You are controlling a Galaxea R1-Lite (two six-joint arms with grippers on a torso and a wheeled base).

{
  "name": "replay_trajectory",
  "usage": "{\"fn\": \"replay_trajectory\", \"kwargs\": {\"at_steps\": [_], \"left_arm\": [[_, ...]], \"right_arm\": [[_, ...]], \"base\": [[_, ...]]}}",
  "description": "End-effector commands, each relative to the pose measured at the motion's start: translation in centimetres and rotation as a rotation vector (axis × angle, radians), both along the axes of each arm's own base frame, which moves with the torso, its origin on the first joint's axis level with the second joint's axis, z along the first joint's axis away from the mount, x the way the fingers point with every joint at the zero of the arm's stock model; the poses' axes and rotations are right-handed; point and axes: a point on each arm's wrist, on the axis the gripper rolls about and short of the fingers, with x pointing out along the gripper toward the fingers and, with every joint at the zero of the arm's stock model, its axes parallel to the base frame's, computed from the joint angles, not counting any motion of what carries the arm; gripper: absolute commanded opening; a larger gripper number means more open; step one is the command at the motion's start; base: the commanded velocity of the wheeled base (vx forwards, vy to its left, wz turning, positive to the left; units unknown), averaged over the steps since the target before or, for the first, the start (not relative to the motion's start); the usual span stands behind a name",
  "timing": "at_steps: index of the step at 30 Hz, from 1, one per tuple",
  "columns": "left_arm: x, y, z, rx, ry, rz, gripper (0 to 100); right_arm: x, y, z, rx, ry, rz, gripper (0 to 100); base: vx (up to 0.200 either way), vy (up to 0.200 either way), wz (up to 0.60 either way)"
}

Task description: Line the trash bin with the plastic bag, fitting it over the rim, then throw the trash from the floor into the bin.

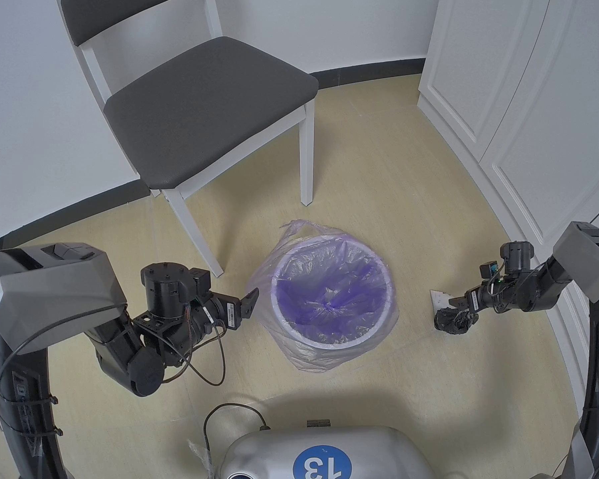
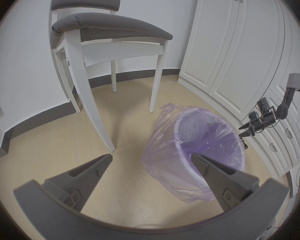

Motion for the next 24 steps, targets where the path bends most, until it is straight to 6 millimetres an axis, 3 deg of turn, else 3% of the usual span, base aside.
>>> {"fn": "replay_trajectory", "kwargs": {"at_steps": [1,9,10,20,22,23,24], "left_arm": [[-0.5,0.2,-1.1,0.008,0.018,-0.001,100],[-0.2,0.3,-1.6,0.004,0.003,0.008,100],[-0.2,0.3,-1.5,0.002,-0.001,0.008,100],[-0.5,0.2,-1.2,-0.003,-0.012,0.005,100],[-0.7,0.3,-1.2,-0.006,-0.018,0.005,100],[-1.0,0.4,-1.0,-0.012,-0.033,0.005,100],[-1.3,0.5,-0.9,-0.015,-0.039,0.005,100]], "right_arm": [[0.2,0.1,-2.4,0.014,0.058,-0.007,100],[0.7,1.3,-2.4,0.081,0.083,-0.048,100],[0.7,1.3,-2.4,0.081,0.093,-0.049,0],[0.4,1.0,-1.9,0.076,0.091,-0.035,0],[0.1,1.0,-0.2,0.076,0.062,-0.029,0],[-0.6,1.0,2.7,0.085,0.008,-0.017,0],[-1.0,1.1,4.0,0.094,-0.018,-0.008,0]], "base": [[0.000,0.000,0.00],[0.000,0.000,0.00],[0.000,0.000,0.00],[0.000,0.000,0.00],[0.000,0.000,0.00],[0.000,0.000,0.00],[0.000,0.000,0.00]]}}
